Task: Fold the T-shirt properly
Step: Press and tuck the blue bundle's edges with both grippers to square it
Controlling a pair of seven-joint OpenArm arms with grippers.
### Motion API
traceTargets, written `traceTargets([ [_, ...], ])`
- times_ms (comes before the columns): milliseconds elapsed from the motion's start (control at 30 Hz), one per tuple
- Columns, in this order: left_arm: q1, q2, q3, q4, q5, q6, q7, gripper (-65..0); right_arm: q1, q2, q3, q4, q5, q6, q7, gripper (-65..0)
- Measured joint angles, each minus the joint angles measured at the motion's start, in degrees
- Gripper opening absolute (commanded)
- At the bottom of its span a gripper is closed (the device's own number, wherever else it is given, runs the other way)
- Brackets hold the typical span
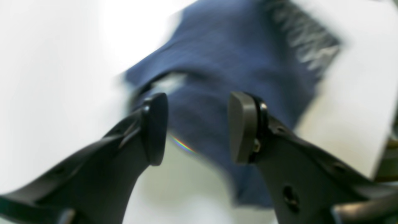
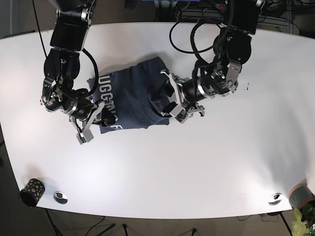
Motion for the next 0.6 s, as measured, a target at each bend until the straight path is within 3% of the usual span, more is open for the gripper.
traceTargets([
  [200, -1.2, 2.6, 4.3, -1.8, 0.0, 0.0, -0.3, -36.3, 2.0, 0.9, -0.7, -6.0, -1.1, 0.13, 5.6, -57.1],
  [333, -1.0, 3.9, 5.1, -6.8, -0.1, 0.0, 0.0, -36.3, 2.4, 1.1, -0.6, -10.6, -5.5, 0.33, 7.8, -57.2],
  [600, -6.0, 1.1, 2.8, -15.2, -0.7, -0.5, -0.3, -36.1, 2.4, 1.1, -0.7, -15.4, -7.7, 0.42, 14.2, -57.4],
])
